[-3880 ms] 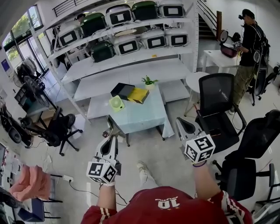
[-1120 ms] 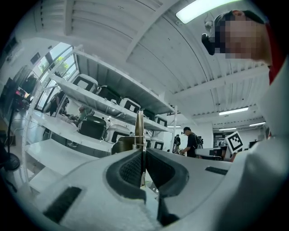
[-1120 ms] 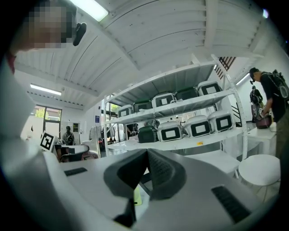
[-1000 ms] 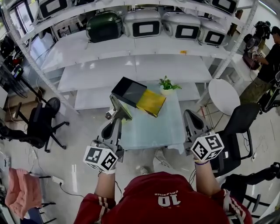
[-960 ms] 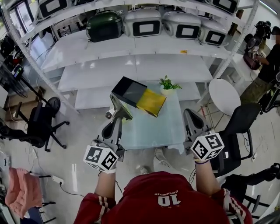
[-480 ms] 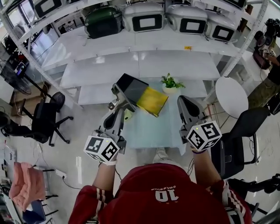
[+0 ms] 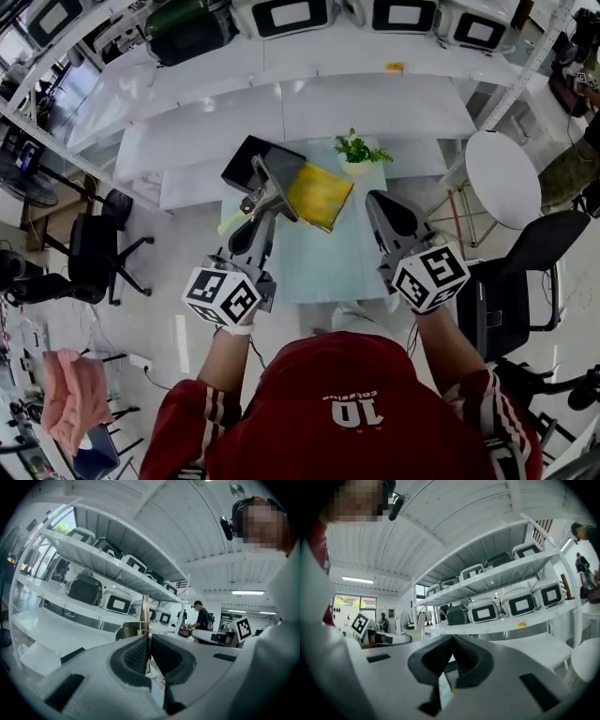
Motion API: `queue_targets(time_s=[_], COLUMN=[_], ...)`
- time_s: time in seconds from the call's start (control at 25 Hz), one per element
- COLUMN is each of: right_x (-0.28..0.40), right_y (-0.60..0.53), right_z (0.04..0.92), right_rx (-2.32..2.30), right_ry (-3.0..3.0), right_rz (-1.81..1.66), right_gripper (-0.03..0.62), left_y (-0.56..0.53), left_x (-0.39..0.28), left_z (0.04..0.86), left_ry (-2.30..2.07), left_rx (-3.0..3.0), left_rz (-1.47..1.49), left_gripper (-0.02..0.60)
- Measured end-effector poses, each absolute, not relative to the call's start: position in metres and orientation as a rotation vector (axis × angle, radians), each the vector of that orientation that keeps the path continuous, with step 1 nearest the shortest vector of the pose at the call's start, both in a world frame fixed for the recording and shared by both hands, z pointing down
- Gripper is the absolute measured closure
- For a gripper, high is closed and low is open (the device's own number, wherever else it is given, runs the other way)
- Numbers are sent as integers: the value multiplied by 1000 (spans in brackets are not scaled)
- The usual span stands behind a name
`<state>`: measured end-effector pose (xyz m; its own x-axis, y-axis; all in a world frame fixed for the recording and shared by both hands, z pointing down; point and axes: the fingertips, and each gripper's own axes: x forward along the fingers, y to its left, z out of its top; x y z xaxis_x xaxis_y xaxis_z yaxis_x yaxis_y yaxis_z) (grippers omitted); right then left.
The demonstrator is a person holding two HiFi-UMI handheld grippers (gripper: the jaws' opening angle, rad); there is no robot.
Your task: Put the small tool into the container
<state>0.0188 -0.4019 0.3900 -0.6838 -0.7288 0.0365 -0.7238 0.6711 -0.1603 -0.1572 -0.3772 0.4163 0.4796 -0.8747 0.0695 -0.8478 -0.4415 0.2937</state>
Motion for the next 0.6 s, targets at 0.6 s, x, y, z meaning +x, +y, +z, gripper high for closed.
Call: queue_targets(time_s=[0.6], right_x=[20], right_y=[-442], right_z=[479], right_rx=[-1215], right_ry=[2947], right_rz=[-301], right_gripper=[589], left_y=[-447], left_x=[-122], left_z=[506], left_ry=[-1368], left_rx=[2338], left_rz=[-22], left_gripper=[577])
